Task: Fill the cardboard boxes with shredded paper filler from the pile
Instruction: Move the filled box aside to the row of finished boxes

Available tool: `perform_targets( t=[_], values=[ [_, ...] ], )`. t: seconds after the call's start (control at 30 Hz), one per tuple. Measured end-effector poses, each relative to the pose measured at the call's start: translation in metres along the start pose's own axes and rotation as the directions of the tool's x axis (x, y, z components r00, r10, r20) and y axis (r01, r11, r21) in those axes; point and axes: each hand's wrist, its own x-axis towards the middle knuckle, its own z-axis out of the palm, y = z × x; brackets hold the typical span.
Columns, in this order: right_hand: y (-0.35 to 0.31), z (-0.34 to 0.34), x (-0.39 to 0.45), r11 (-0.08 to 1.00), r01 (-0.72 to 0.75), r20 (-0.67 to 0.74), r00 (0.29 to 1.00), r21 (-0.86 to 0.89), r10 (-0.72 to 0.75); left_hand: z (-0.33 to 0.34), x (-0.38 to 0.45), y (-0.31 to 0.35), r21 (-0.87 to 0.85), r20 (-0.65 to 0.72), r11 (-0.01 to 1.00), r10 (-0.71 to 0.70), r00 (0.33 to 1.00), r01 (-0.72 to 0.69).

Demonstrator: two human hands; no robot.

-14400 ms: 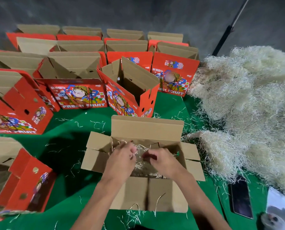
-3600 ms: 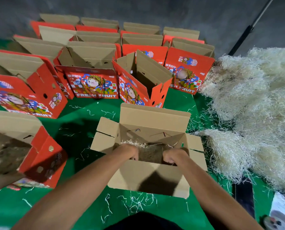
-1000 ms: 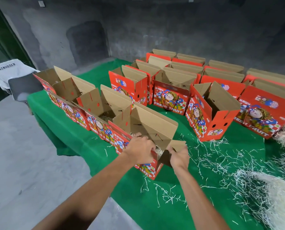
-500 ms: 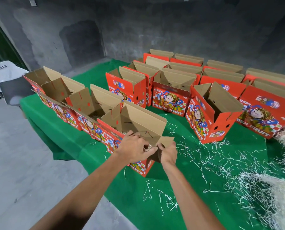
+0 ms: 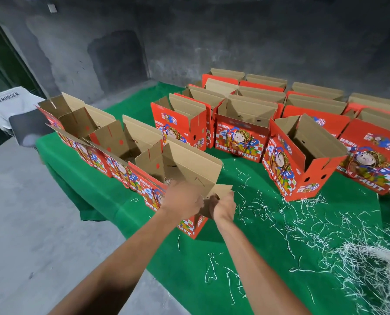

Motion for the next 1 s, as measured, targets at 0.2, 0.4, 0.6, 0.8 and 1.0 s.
perform_targets(
  t=[0.2,0.4,0.6,0.8,1.0],
  values=[
    [-0.005,0.003,0.000,1.000,-0.004,0.064,0.998,0.027,0.002,-0.003,-0.005,0.003,-0.022,0.017,0.999,-0.039,0.999,0.040],
    [-0.007,0.006,-0.004,0.999,-0.003,0.100,0.995,0.045,-0.001,-0.003,-0.012,0.004,-0.033,0.032,0.995,-0.089,0.996,0.090],
    [-0.010,0.012,-0.008,1.000,0.029,0.114,0.993,-0.010,-0.028,0.002,-0.017,0.002,-0.200,0.133,0.964,-0.153,0.979,0.177],
    [-0.017,0.020,-0.010,1.000,0.025,0.142,0.990,0.001,-0.025,0.001,-0.012,-0.002,-0.287,0.166,0.934,-0.171,0.971,0.213],
    [-0.023,0.032,-0.011,0.999,0.023,0.178,0.984,0.043,-0.030,0.003,-0.006,-0.012,-0.332,0.159,0.917,-0.177,0.971,0.222]
  ],
)
